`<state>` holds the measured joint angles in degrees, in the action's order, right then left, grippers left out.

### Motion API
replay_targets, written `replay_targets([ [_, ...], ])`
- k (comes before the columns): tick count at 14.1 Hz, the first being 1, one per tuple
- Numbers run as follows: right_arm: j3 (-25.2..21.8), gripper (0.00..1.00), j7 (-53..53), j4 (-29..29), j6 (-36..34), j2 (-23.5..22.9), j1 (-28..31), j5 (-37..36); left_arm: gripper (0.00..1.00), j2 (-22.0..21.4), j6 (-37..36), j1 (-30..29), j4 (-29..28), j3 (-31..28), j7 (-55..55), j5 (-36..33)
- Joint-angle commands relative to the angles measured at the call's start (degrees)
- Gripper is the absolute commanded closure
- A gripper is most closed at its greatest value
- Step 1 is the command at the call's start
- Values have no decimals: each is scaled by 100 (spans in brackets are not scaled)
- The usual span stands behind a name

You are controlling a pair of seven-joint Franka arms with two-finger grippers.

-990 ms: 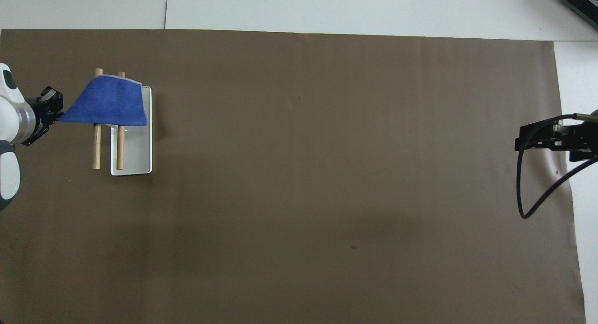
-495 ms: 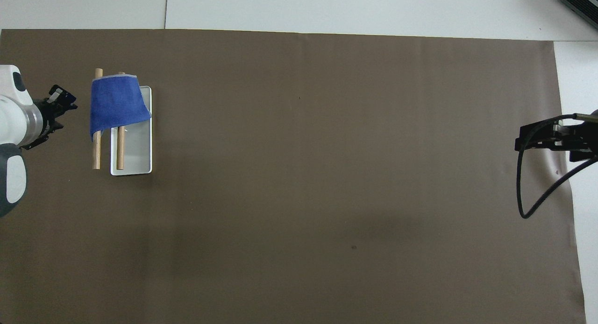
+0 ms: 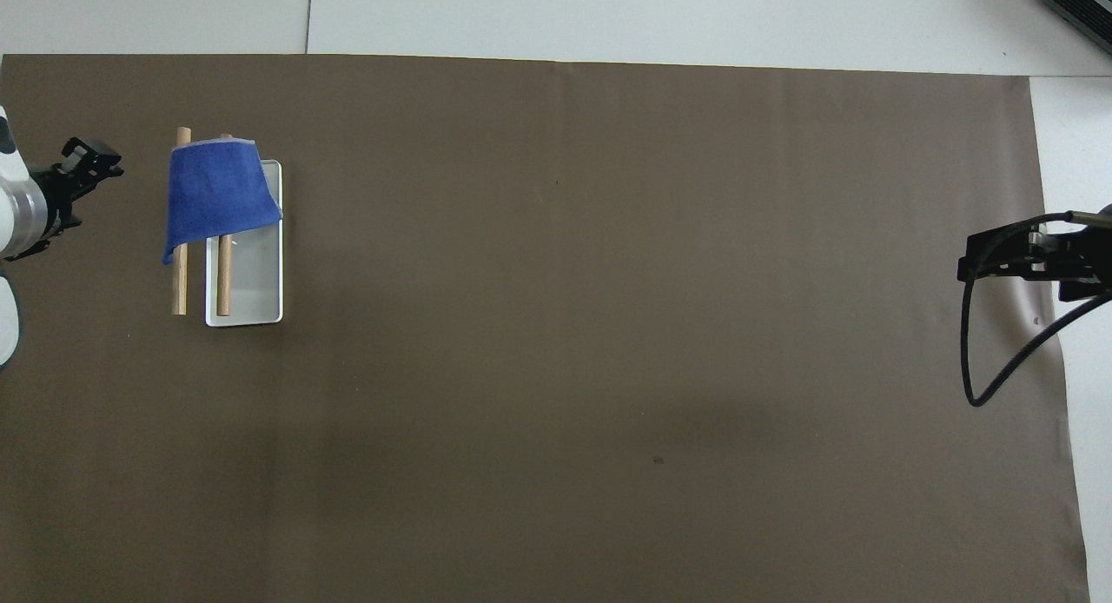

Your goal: Right arm passes towel to left arm to hang

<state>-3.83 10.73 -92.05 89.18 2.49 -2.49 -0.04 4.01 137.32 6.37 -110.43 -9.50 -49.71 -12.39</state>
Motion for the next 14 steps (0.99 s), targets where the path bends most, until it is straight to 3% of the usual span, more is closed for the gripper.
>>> replay_targets([
  [1,40,0,17,-138,-15,120,82,162,23,319,-817,-5,740,18,355,-106],
  [5,40,0,-27,-130,-32,120,100,162,24,548,-1952,13,1532,97,866,-44],
  [14,40,0,-36,-121,-50,120,73,162,28,486,-4483,31,2613,378,2518,799],
])
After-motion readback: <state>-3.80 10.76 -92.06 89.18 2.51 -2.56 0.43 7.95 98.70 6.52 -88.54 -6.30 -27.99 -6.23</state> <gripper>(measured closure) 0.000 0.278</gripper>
